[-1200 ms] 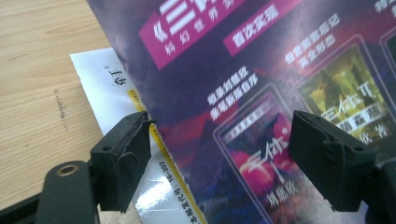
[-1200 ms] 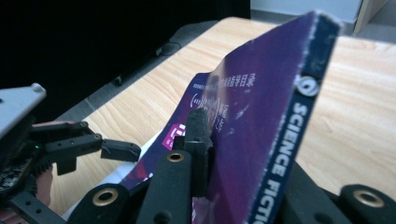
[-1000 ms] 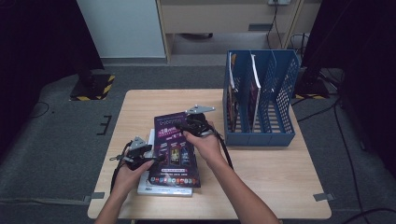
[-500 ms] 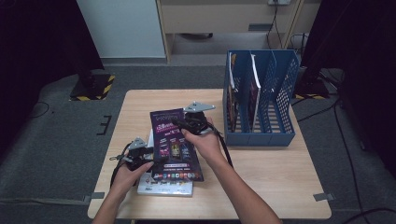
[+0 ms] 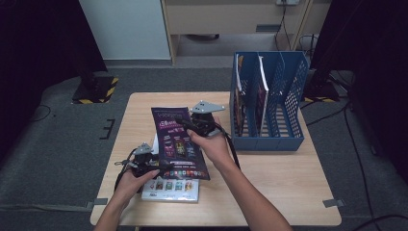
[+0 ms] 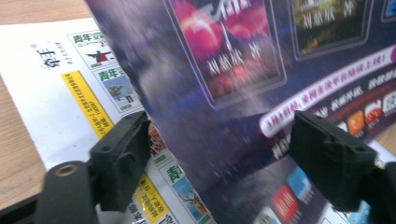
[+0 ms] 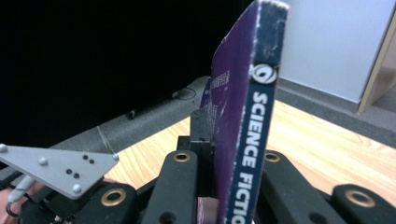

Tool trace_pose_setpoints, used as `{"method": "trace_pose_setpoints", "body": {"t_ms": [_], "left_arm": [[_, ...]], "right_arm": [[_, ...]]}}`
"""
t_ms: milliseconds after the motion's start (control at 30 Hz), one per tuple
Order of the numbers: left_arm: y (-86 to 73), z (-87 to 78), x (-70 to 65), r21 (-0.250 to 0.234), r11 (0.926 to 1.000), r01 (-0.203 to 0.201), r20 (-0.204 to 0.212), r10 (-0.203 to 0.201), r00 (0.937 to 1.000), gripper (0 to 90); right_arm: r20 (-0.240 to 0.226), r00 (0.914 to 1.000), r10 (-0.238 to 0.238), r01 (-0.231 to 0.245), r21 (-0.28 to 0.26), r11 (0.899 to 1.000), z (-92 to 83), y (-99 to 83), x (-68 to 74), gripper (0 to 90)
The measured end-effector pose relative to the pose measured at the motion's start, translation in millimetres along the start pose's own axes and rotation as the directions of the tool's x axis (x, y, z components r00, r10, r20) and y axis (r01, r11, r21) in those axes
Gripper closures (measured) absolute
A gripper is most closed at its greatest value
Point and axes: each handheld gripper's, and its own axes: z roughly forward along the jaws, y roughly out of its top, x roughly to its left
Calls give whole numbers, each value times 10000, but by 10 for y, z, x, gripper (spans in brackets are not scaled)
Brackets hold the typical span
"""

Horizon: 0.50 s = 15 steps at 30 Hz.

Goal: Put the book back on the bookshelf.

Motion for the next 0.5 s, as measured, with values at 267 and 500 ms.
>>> {"method": "trace_pose_setpoints", "body": {"t_ms": [267,500], "left_arm": [[31,-66,36,14,10000,5,210,-5,9998,446],[63,-125,56,-217,9998,-1,107,4,9999,593]], "right_arm": [[-213,9998,-62,57,-236,9997,-16,13,9,839],[-413,9991,-87,70,-398,9992,-40,25,7,839]]}}
